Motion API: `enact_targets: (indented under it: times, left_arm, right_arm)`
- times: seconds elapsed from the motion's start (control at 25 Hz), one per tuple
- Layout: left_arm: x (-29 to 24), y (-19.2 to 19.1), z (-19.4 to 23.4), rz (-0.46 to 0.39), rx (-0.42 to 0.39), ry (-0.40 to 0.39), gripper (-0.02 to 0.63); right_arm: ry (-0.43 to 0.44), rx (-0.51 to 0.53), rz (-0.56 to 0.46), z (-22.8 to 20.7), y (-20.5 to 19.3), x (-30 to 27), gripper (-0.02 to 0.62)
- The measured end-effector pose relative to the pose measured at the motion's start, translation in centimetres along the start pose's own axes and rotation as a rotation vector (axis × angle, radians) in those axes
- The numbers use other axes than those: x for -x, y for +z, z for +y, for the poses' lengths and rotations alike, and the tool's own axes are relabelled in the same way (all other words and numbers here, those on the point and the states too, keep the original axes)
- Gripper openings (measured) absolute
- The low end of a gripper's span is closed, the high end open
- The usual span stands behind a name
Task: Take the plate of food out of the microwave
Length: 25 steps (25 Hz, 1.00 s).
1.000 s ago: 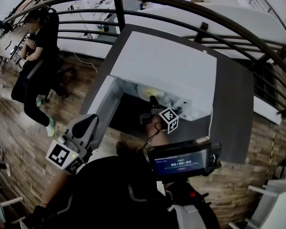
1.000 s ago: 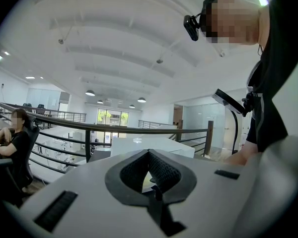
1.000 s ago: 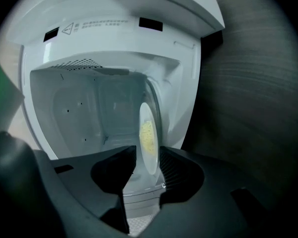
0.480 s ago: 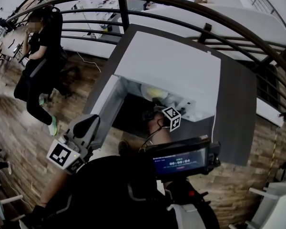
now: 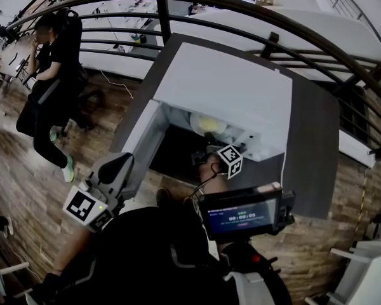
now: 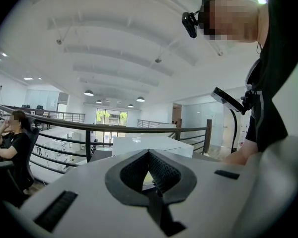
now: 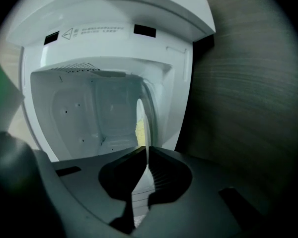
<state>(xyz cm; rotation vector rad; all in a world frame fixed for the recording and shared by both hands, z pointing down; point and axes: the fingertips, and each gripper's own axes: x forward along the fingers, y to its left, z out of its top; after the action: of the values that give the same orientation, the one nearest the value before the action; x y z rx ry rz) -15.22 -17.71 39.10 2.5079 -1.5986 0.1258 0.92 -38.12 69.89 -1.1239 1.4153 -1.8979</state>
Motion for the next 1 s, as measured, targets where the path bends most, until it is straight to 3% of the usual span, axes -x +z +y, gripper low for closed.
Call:
enact_targets:
  times: [0.56, 1.0]
  left_arm:
    - [-0.9, -0.4, -1.4, -0.002, 0.018, -0.054, 0.003]
    - [-3.0, -0.2, -4.5, -0.023, 0.054, -0.109, 0.003]
  right_arm:
    - [0.094, 0.145, 0.091, 0.2, -2.0, 4.1, 0.012]
    - [0.192, 0.15, 0.232, 4.0, -4.5, 13.1, 0.012]
